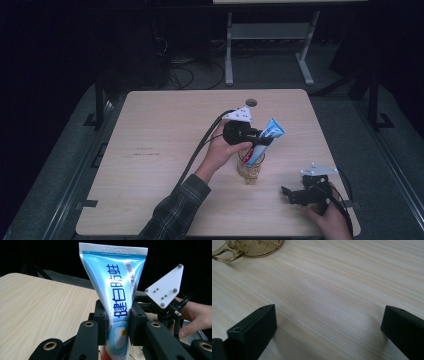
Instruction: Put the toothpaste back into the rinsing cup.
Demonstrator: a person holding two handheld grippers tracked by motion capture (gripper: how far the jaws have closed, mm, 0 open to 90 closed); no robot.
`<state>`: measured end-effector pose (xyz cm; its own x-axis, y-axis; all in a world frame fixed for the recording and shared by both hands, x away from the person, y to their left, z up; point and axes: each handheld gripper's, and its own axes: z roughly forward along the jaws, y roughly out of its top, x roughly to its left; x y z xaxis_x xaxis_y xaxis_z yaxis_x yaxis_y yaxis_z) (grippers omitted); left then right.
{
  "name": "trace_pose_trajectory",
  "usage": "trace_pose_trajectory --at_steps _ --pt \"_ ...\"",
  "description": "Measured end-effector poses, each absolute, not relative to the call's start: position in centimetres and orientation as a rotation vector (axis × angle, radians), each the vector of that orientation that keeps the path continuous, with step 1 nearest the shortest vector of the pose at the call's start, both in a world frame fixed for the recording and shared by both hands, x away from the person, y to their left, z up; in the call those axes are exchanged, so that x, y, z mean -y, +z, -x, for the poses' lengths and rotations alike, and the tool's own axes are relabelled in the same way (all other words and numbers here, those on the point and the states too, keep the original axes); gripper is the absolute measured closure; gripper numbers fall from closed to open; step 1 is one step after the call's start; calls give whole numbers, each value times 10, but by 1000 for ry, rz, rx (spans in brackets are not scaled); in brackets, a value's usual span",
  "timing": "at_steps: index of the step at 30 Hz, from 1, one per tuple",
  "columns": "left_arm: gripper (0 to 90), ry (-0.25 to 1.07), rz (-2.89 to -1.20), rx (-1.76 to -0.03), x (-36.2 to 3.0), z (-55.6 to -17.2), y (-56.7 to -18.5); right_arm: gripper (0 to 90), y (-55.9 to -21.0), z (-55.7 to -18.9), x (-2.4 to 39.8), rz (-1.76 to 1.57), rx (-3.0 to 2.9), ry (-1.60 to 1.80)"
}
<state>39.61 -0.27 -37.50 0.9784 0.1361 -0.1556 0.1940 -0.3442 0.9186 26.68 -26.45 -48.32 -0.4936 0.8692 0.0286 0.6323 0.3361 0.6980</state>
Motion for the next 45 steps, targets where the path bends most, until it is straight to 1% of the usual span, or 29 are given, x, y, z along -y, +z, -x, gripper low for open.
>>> trace_pose_trajectory --at_steps 16,22,24,27,30,33,40,45 --pt "710 -33 -1962 -250 -4 -393 -381 0 -483 -267 265 -1330 -2255 939" --pt "690 -34 -1965 -255 -4 -394 -383 0 -483 -267 264 -1333 -2257 940" --pt "621 -42 -1956 -264 -6 -396 -381 0 -483 -267 265 -1327 -2256 940" --pt "490 -24 -1965 -285 -8 -397 -379 0 -483 -267 265 -1329 -2256 940" --pt "384 -8 -1984 -305 -11 -398 -376 0 -483 -267 265 -1329 -2256 940" --pt "349 4 -1995 -319 -16 -399 -372 0 -483 -267 264 -1330 -2256 942" --pt "322 30 -2021 -345 -29 -396 -365 0 -483 -267 265 -1328 -2257 941" --pt "318 56 -2035 -364 -40 -392 -360 0 -483 -267 265 -1329 -2257 941"
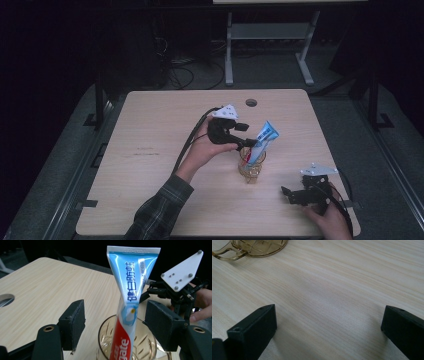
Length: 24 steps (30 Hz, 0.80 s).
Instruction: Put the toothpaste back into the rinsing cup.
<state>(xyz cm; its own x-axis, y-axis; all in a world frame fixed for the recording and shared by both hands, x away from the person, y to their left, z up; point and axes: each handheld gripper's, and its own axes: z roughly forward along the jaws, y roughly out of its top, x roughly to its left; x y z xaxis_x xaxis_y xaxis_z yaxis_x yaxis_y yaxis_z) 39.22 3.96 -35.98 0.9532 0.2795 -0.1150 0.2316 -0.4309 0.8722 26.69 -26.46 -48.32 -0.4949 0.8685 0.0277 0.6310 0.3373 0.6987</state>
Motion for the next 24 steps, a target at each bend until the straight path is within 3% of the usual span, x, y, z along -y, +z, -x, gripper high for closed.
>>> trace_pose_trajectory --at_steps 24 --pt "253 189 -2118 -522 -120 -356 -366 0 -483 -267 265 -1328 -2256 940"
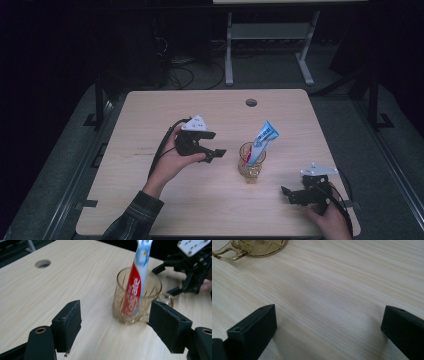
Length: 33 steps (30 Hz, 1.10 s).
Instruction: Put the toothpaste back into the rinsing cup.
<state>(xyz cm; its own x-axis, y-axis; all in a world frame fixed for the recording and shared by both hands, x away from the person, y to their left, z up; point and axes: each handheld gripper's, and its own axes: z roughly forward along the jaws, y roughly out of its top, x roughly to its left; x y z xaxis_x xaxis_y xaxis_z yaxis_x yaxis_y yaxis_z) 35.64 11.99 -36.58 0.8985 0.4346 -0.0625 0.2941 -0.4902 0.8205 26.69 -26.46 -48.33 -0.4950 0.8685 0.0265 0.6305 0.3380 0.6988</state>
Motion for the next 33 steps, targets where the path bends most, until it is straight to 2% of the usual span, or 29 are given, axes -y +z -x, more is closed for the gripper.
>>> trace_pose_trajectory --at_steps 12,33 --pt "251 236 -2102 -644 -172 -335 -380 0 -483 -267 265 -1329 -2258 942" --pt "233 330 -2147 -851 -237 -301 -428 0 -483 -267 265 -1328 -2257 940"
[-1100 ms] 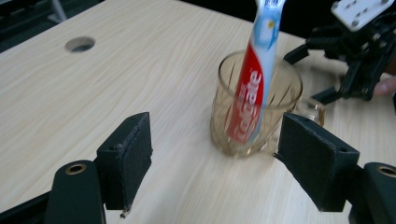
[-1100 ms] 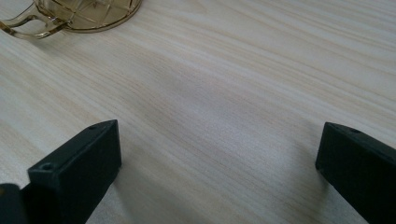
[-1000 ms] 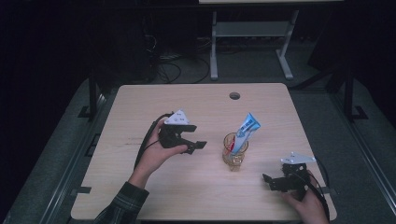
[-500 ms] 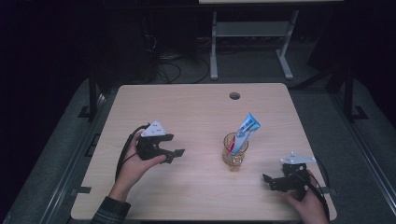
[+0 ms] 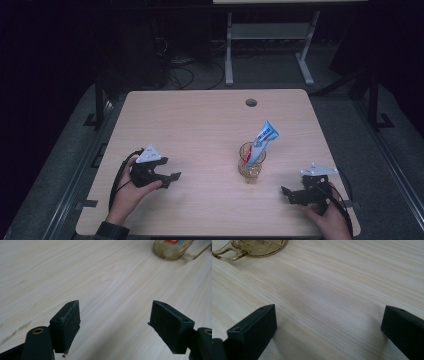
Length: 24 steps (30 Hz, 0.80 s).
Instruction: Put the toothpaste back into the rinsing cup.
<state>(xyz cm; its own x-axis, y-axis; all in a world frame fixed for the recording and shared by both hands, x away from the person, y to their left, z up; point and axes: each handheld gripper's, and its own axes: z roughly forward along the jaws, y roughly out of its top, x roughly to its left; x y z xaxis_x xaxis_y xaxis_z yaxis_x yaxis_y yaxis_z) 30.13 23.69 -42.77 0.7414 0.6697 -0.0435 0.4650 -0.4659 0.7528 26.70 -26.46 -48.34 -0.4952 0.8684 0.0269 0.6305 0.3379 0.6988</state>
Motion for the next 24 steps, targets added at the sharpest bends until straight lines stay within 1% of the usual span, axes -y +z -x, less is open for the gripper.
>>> trace_pose_trajectory --at_steps 14,20,24 --pt "221 390 -2199 -993 -274 -278 -459 0 -483 -267 264 -1329 -2257 940" --pt "213 415 -2187 -1043 -284 -273 -467 0 -483 -267 264 -1329 -2256 941" --pt "187 438 -2172 -1049 -287 -271 -470 0 -483 -267 264 -1329 -2257 941"
